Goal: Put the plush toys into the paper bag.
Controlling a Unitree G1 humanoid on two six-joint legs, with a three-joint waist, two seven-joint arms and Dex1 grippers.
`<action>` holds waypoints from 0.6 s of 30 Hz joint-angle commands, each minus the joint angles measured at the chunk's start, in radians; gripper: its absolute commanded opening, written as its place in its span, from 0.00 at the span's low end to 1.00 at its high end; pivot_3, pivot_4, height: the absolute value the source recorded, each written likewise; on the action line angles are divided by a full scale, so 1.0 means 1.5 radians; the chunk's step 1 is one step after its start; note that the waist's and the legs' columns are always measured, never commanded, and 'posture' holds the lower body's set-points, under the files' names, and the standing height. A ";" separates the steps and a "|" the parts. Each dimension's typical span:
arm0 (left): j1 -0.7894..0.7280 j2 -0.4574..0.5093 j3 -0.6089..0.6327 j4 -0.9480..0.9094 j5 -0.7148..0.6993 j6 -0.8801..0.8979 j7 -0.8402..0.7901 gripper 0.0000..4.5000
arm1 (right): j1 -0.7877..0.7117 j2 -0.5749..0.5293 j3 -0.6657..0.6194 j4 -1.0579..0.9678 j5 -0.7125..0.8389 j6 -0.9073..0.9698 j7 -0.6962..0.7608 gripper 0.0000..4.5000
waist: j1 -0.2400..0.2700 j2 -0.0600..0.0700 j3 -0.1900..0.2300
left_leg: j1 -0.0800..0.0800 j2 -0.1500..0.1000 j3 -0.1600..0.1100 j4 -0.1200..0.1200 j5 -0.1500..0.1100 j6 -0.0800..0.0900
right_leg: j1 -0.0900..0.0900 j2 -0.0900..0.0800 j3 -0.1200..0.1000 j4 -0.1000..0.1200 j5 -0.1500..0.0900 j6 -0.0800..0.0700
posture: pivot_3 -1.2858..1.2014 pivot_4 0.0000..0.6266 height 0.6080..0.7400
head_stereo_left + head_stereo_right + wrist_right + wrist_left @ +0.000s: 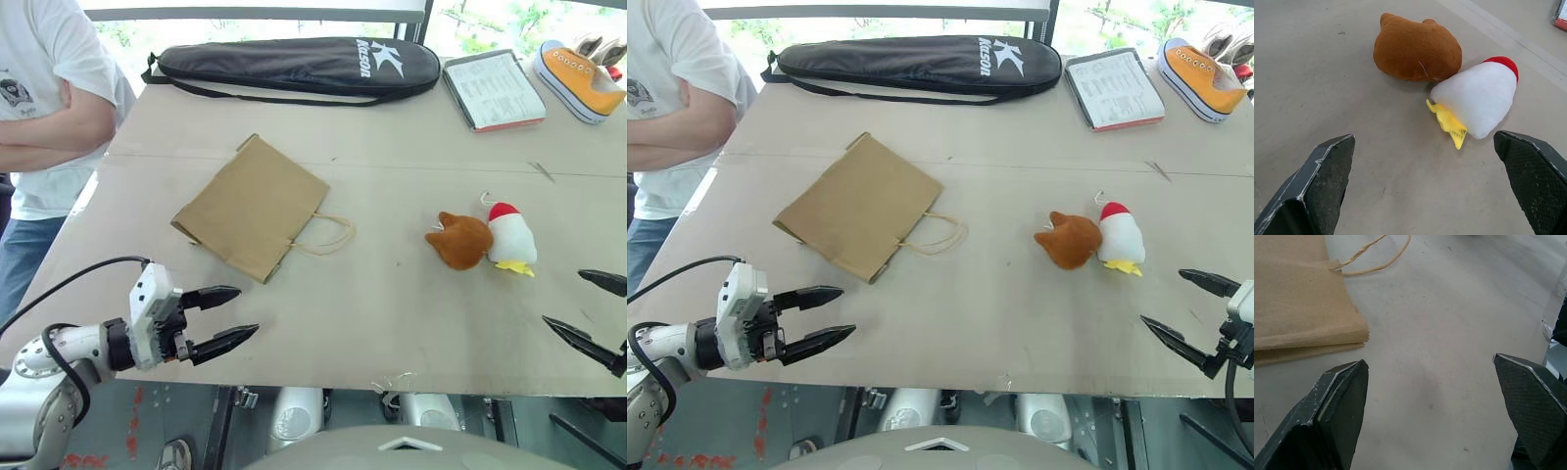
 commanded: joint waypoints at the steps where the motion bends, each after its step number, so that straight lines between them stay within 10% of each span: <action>1: -0.039 0.002 0.002 -0.031 -0.005 -0.006 0.029 0.98 | -0.019 -0.001 0.006 -0.029 0.028 -0.001 -0.009 1.00 | 0.000 0.000 0.000 | 0.000 0.000 0.000 0.000 0.000 0.000 | 0.000 0.000 0.000 0.000 0.000 0.000 | 0.52 0.24 1.00; 12: -0.344 0.021 -0.234 -0.064 0.106 0.071 0.179 0.98 | -0.109 0.003 0.141 -0.218 0.106 0.093 -0.129 1.00 | 0.001 0.000 0.000 | 0.000 -0.001 -0.001 0.000 0.000 0.001 | 0.000 0.003 0.000 0.000 0.001 0.003 | 0.52 0.24 1.00; 18: -0.449 -0.012 -0.389 0.071 0.262 -0.093 0.150 0.93 | -0.161 -0.002 0.225 -0.235 0.075 0.127 -0.198 1.00 | -0.001 -0.001 0.000 | 0.000 -0.002 0.000 0.000 0.000 0.001 | 0.000 0.003 0.001 0.000 0.001 0.003 | 0.52 0.24 1.00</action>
